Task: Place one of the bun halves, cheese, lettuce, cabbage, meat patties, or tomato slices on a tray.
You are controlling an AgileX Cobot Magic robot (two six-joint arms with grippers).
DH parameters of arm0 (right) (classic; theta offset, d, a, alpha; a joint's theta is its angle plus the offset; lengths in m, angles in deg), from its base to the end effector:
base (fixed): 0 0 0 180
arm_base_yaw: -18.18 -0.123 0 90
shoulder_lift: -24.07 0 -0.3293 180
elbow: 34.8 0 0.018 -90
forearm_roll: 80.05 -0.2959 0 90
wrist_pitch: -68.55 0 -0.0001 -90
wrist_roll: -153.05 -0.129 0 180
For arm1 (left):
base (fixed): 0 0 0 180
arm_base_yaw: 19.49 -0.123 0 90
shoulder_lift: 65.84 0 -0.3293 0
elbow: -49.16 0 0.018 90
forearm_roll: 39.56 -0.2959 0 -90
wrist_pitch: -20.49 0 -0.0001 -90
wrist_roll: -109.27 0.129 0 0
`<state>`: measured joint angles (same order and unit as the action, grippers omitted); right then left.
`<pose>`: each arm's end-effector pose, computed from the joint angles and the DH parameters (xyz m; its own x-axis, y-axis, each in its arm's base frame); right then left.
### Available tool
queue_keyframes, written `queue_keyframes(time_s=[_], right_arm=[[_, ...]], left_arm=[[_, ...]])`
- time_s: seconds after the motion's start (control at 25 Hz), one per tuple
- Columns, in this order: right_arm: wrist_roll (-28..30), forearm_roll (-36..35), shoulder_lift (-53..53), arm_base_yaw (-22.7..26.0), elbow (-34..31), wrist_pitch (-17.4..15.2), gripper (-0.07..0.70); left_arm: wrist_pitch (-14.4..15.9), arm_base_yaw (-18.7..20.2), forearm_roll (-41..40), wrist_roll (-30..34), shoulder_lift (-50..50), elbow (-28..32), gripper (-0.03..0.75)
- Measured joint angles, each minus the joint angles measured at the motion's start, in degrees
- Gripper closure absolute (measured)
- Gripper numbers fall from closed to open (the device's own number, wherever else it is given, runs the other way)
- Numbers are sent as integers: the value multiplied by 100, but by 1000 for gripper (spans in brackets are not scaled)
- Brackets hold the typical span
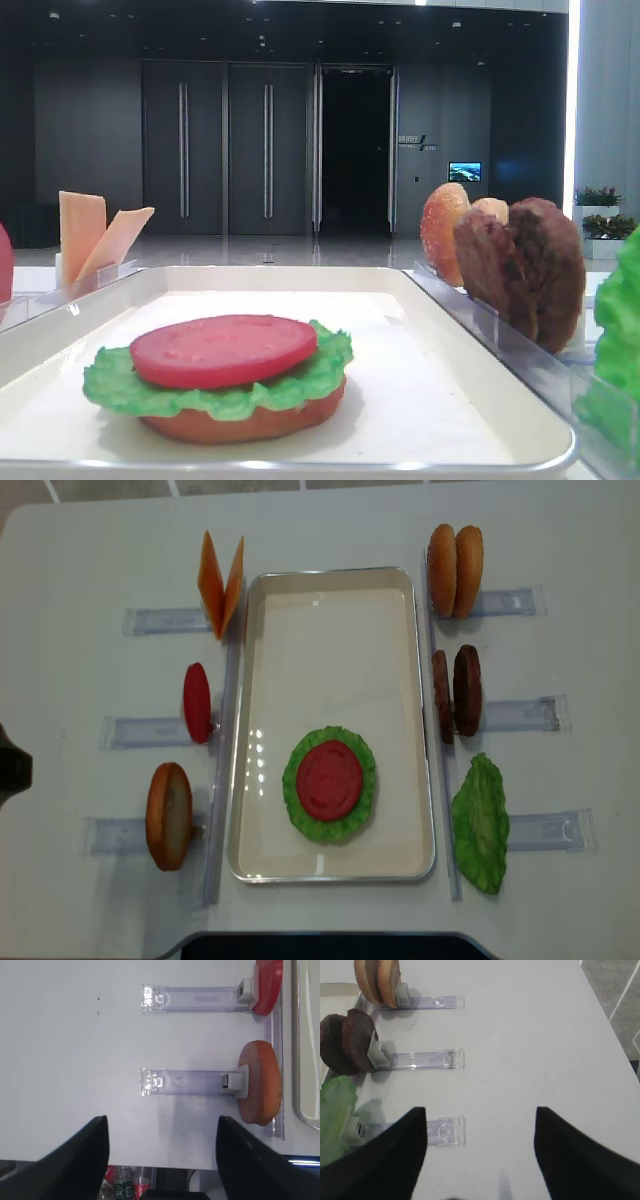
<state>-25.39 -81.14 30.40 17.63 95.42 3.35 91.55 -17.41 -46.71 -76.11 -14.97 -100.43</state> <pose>0.0184 0.0024 0.2721 -0.5190 -0.0242 -0.8544 -0.0343 0.9994 -0.0075 0.1420 0.0100 0.3277 -0.8818 -0.0208 -0.4712 -0.0658 0.9947 0.0792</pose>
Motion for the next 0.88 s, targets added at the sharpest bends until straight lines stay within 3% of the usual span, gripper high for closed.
queue_keyframes(time_s=[0.44, 0.88], right_arm=[[0, 0, 0, 0, 0, 0, 161], [0, 0, 0, 0, 0, 0, 161]], left_arm=[[39, 0, 47, 0, -1510, 388, 209], [-21, 0, 229, 169, -2745, 1300, 210]])
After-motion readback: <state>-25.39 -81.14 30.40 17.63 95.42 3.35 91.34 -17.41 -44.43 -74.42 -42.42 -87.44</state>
